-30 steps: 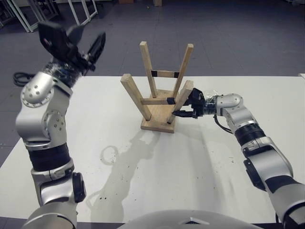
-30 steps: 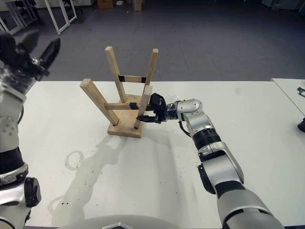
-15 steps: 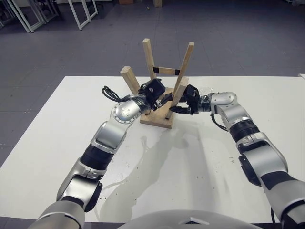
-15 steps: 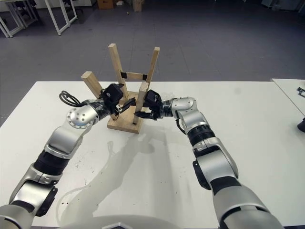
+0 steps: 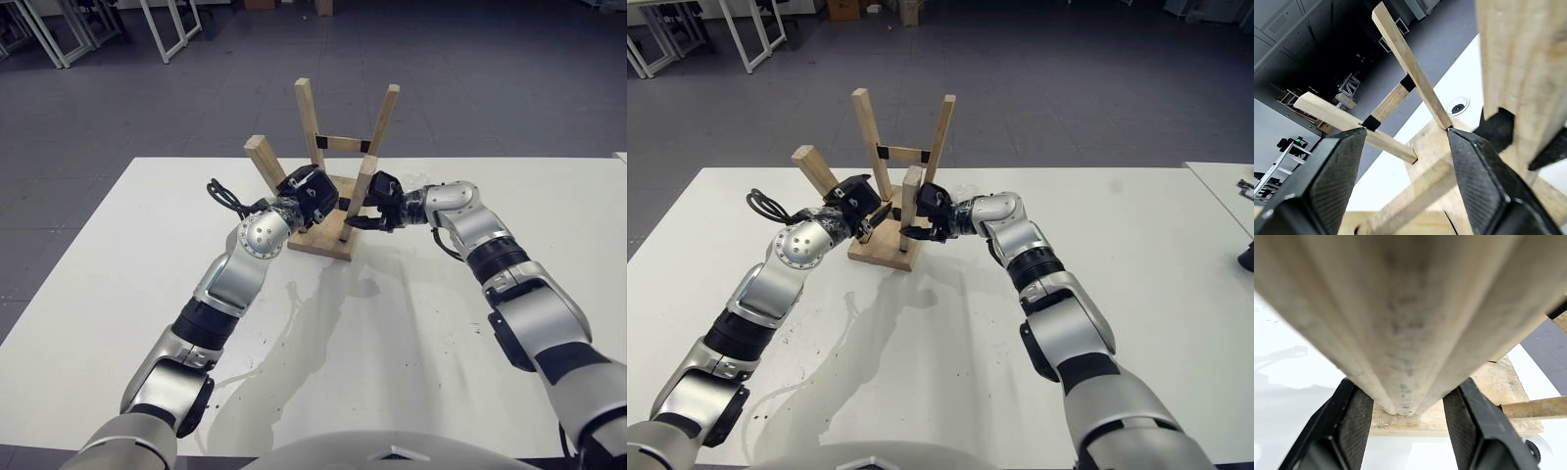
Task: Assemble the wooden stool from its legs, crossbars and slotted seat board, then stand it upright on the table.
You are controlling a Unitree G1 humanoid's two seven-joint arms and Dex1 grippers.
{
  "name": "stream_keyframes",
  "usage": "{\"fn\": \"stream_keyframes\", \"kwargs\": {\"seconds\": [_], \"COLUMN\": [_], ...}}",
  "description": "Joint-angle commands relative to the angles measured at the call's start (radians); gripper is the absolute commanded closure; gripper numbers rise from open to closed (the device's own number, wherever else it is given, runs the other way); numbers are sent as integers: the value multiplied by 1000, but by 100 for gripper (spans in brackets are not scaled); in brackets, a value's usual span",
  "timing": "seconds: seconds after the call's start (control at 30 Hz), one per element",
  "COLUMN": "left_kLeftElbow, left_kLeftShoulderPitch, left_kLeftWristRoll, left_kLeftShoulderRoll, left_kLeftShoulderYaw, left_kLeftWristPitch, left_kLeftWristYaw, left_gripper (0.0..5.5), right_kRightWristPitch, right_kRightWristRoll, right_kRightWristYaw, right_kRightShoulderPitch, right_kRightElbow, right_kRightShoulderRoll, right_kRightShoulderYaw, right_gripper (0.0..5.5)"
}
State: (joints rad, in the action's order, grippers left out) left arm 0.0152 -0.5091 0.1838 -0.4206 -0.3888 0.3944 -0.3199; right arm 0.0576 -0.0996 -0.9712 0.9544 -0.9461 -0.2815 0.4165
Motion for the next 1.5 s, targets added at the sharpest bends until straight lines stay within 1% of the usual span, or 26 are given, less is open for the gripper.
{"fn": "stream_keyframes", "kwargs": {"seconds": [0.03,0.1,0.13,0.2,0.3,0.33,0.4,0.43,0.53,0.6,0.63,0.7,0.73,0.77,0.8,0.87,0.93,0.97,1.1,1.13,1.2,1.23,1.33,1.4,1.43,1.5], "left_kLeftElbow": [-79,-12,31,93,128,127,118,115,95,81,76,69,67,64,65,70,64,57,30,24,17,17,19,46,61,97], "left_kLeftShoulderPitch": [58,30,19,13,32,46,68,76,92,105,114,133,140,143,141,124,105,97,102,105,115,123,157,199,219,266], "left_kLeftWristRoll": [-14,-70,-92,-112,-99,-96,-94,-94,-90,-84,-80,-66,-60,-54,-50,-28,-17,-16,-25,-29,-37,-56,-141,-219,-264,-332], "left_kLeftShoulderRoll": [62,110,120,131,128,127,125,125,128,127,124,120,122,124,127,122,114,113,121,127,132,135,145,136,132,107], "left_kLeftShoulderYaw": [54,179,221,271,298,305,311,312,311,316,322,340,356,370,391,434,467,475,482,477,473,472,440,406,391,364], "left_kLeftWristPitch": [-62,-241,-308,-376,-408,-413,-419,-420,-431,-446,-457,-487,-504,-520,-535,-562,-579,-582,-570,-566,-558,-551,-534,-506,-483,-443], "left_kLeftWristYaw": [51,147,165,184,189,188,178,172,163,169,174,194,214,232,257,307,338,342,334,329,319,304,205,96,40,-66], "left_gripper": [242,242,242,242,242,242,242,242,242,242,242,242,242,242,242,242,242,242,242,242,242,242,242,242,242,242], "right_kRightWristPitch": [-181,-218,-245,-330,-498,-547,-636,-676,-824,-945,-1008,-1072,-1063,-1042,-996,-911,-840,-811,-633,-606,-635,-682,-808,-800,-787,-732], "right_kRightWristRoll": [214,109,68,8,-44,-53,-62,-67,-106,-197,-264,-384,-438,-469,-466,-436,-387,-360,-128,-104,-151,-204,-378,-426,-428,-365], "right_kRightWristYaw": [54,52,55,83,139,154,171,174,147,98,85,99,138,176,205,231,218,208,140,134,141,158,263,353,385,403], "right_kRightShoulderPitch": [-139,-138,-137,-144,-191,-217,-275,-301,-360,-349,-305,-161,-62,14,69,118,105,88,-75,-88,-68,-46,35,83,91,65], "right_kRightElbow": [-94,21,97,269,554,644,813,891,1139,1294,1337,1335,1285,1231,1164,1036,902,845,507,466,512,580,750,766,754,693], "right_kRightShoulderRoll": [-27,-34,-45,-64,-85,-89,-109,-129,-251,-341,-359,-336,-280,-229,-182,-97,-40,-27,-20,-21,-18,-13,3,-4,-13,-48], "right_kRightShoulderYaw": [135,49,12,-57,-135,-152,-176,-182,-235,-331,-397,-519,-576,-611,-607,-550,-458,-418,-138,-121,-176,-230,-446,-570,-603,-590], "right_gripper": [349,349,349,349,350,312,284,257,257,257,257,257,257,257,257,257,257,257,257,257,257,257,257,257,257,257]}}
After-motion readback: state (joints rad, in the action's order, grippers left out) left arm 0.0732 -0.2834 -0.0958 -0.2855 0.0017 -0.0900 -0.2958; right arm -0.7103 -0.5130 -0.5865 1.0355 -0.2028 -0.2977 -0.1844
